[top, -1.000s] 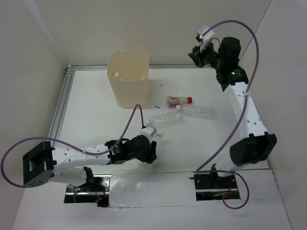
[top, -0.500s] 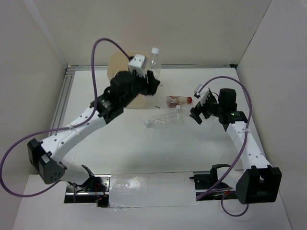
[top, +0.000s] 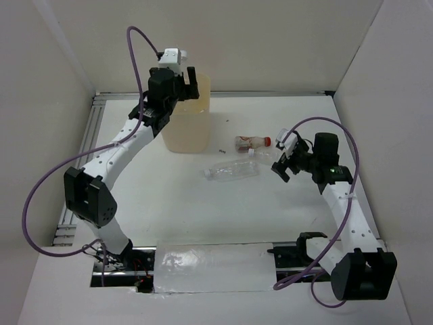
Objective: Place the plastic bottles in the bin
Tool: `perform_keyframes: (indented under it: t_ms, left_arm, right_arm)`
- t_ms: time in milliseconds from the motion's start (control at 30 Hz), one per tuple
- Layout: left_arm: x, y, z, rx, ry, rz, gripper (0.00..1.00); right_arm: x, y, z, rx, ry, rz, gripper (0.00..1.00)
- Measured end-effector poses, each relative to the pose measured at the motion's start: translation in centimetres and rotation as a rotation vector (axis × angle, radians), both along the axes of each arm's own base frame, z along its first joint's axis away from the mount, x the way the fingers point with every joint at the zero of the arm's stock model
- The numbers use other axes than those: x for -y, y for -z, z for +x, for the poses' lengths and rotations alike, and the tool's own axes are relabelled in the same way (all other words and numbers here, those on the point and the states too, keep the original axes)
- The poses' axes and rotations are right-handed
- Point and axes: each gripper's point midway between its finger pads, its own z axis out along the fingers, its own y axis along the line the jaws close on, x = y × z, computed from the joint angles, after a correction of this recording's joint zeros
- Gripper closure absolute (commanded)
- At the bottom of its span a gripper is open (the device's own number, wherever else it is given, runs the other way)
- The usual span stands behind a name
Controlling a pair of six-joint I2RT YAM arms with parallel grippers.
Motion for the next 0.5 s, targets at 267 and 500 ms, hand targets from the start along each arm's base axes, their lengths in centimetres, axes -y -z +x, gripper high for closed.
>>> perform_keyframes:
  t_ms: [267, 500]
  left_arm:
    - [-0.6, 0.6, 0.3, -0.034, -0.013, 0.047, 0.0]
    - [1.8, -3.6, -12.5, 0.075, 0.195, 0.005, 0.0]
  right_arm:
    - [-6.0, 1.8, -1.9, 0.064, -0.377, -0.071, 0.0]
    - [-12.0, 7.2, -3.5, 0.028, -0.675, -0.202, 0.0]
